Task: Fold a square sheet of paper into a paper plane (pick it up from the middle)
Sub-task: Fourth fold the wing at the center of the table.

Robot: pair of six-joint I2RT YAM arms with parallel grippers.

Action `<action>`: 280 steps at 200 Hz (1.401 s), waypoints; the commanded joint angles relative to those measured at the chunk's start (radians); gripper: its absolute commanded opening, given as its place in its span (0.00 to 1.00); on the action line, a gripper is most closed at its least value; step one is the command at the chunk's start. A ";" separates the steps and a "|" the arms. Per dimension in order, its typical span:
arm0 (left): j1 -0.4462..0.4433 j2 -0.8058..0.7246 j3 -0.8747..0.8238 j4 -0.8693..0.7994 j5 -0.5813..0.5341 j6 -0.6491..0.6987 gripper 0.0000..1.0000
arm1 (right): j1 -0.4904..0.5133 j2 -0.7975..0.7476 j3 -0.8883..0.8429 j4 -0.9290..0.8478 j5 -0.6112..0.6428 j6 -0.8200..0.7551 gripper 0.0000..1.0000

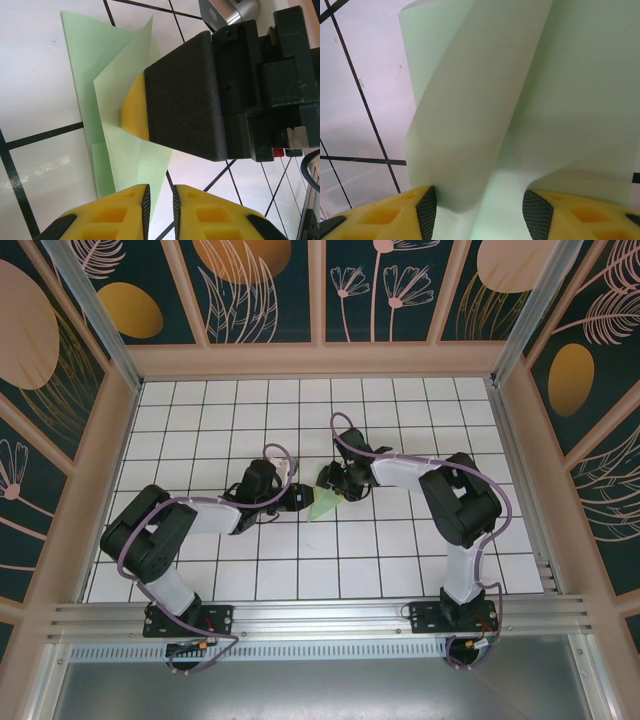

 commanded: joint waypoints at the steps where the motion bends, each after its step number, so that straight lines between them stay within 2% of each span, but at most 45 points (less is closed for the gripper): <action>1: 0.003 0.026 0.015 0.022 0.021 -0.005 0.22 | 0.000 0.181 -0.075 -0.102 0.125 -0.041 0.58; 82: 0.003 0.116 0.046 0.068 0.081 -0.023 0.20 | 0.007 0.210 -0.070 -0.106 0.130 -0.038 0.59; 225: 0.003 0.161 0.054 -0.015 0.050 -0.019 0.18 | 0.013 0.246 -0.063 -0.112 0.146 -0.038 0.56; 280: 0.004 0.182 0.067 -0.049 0.041 -0.017 0.18 | 0.014 0.216 -0.065 -0.094 0.123 -0.053 0.53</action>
